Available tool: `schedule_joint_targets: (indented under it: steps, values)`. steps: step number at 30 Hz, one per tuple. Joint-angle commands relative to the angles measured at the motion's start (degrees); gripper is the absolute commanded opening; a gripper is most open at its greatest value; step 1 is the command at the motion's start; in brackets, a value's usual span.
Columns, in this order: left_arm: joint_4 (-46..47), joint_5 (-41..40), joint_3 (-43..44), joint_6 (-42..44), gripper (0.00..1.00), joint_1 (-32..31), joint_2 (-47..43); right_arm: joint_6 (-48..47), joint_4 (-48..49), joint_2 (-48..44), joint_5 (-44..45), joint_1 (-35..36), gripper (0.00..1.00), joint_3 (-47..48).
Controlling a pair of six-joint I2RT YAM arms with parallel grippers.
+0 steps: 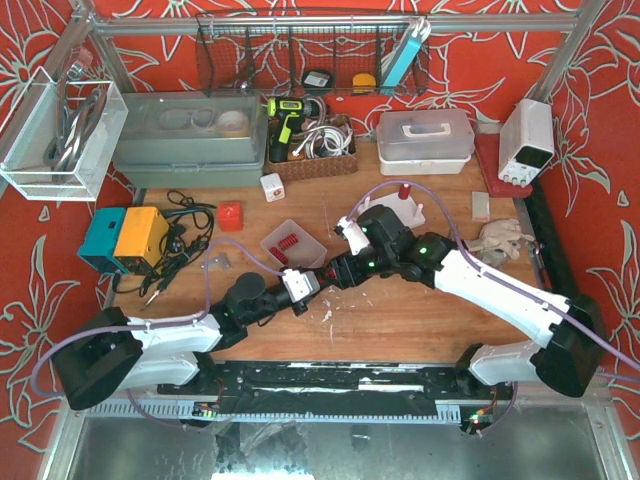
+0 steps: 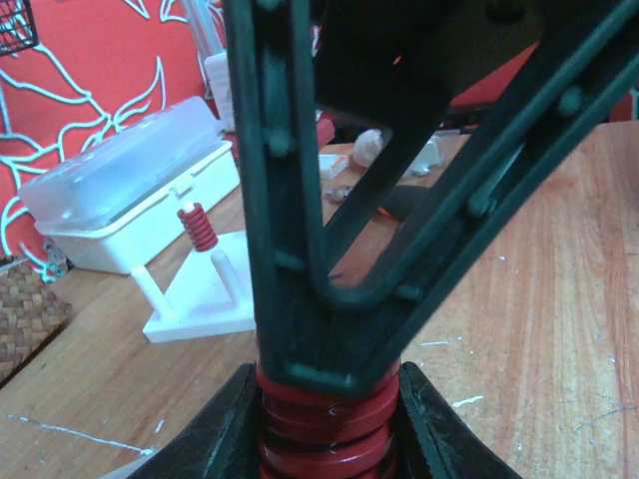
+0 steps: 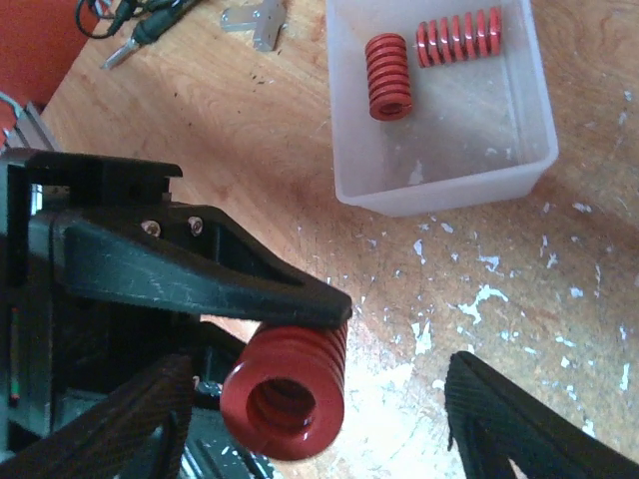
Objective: Install the large spring
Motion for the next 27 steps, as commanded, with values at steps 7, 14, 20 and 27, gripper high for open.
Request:
schedule_joint_targets:
  steps: [7, 14, 20, 27]
  values:
    - [3.6, 0.4, 0.5, -1.0, 0.02, -0.8, -1.0, 0.8, -0.2, 5.8, -0.8, 2.2, 0.57, 3.0]
    - [4.2, -1.4, 0.3, -1.5, 0.20, -0.9, -0.7, 0.4, 0.3, 6.2, -0.8, 2.3, 0.14, 2.9]
    - [4.1, -4.0, 0.3, -3.4, 0.63, -0.9, -1.7, 0.1, -0.6, 3.5, 4.5, 2.3, 0.00, 3.6]
    - [5.0, -6.0, -0.7, -4.2, 1.00, -0.9, -3.5, -1.1, -4.6, -3.1, 21.2, 1.0, 0.00, 4.3]
